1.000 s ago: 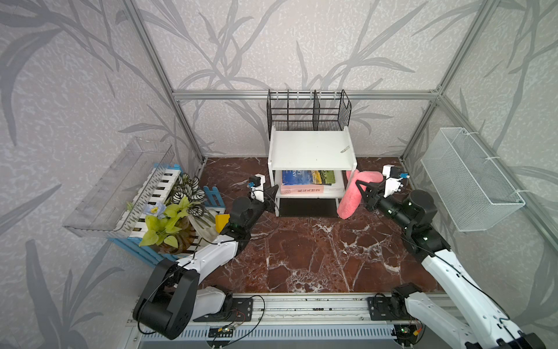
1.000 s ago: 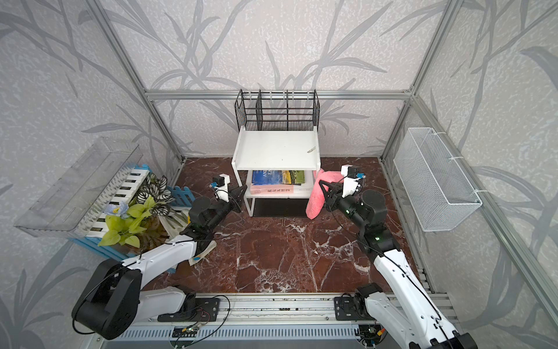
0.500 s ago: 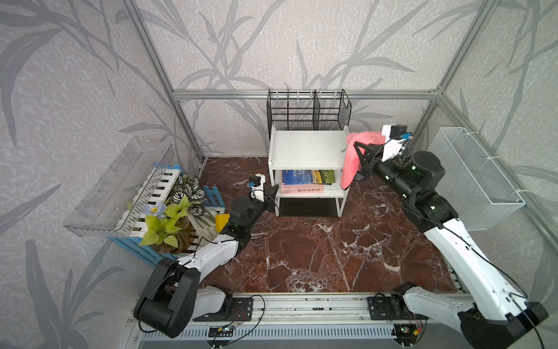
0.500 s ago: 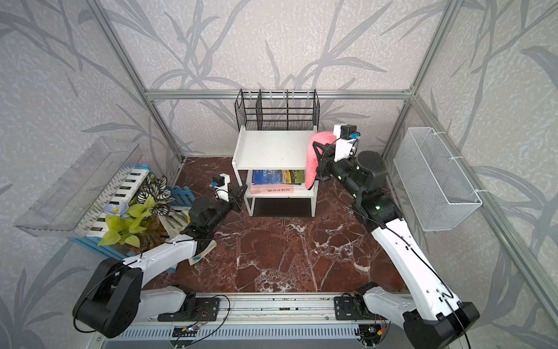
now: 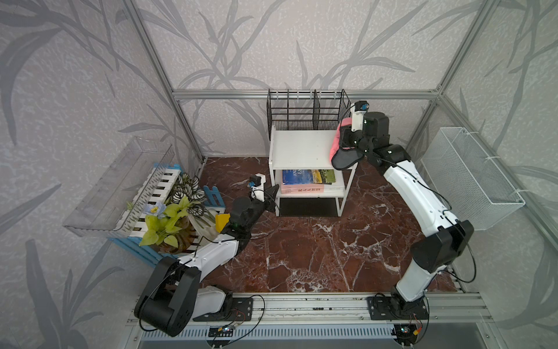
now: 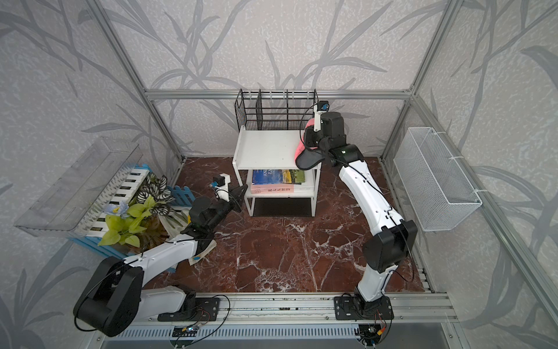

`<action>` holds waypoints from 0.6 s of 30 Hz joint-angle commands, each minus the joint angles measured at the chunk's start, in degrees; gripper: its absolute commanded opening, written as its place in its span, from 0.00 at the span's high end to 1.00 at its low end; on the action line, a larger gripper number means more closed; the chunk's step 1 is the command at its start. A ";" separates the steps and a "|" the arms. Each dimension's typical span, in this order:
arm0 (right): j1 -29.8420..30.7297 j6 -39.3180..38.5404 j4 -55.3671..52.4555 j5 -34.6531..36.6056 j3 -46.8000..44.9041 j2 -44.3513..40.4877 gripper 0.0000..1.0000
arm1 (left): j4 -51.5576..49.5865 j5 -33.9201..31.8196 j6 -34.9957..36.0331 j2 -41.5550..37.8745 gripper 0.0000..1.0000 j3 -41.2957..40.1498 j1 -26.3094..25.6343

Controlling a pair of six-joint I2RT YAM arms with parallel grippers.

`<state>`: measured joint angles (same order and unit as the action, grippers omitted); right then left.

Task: Wipe the bookshelf clean with a cloth
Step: Wipe the dust from the shelf.

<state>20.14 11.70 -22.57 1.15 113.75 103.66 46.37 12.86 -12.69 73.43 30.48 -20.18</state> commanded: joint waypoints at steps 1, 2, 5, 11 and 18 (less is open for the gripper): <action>0.47 -2.43 -13.63 -2.23 6.29 6.43 1.00 | -3.65 -9.55 -7.70 2.98 1.00 1.58 1.94; 1.49 -4.22 -15.78 -3.34 7.34 7.15 1.00 | -3.75 -9.23 -7.75 3.16 1.00 1.67 1.94; 6.46 -11.65 -17.74 -5.29 6.37 6.98 1.00 | -3.77 -7.64 -8.18 3.95 1.00 2.27 1.99; 15.47 -12.06 -17.77 -9.70 11.38 11.02 1.00 | -2.95 -6.18 -9.22 4.48 1.00 2.52 1.90; 18.06 -5.87 -19.68 -6.64 14.94 10.97 1.00 | -3.24 -6.82 -9.38 4.01 1.00 2.44 1.90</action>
<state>38.92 2.87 -34.50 -7.57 130.32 114.80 47.24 13.80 -13.08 74.37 30.59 -20.16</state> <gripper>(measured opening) 0.073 0.158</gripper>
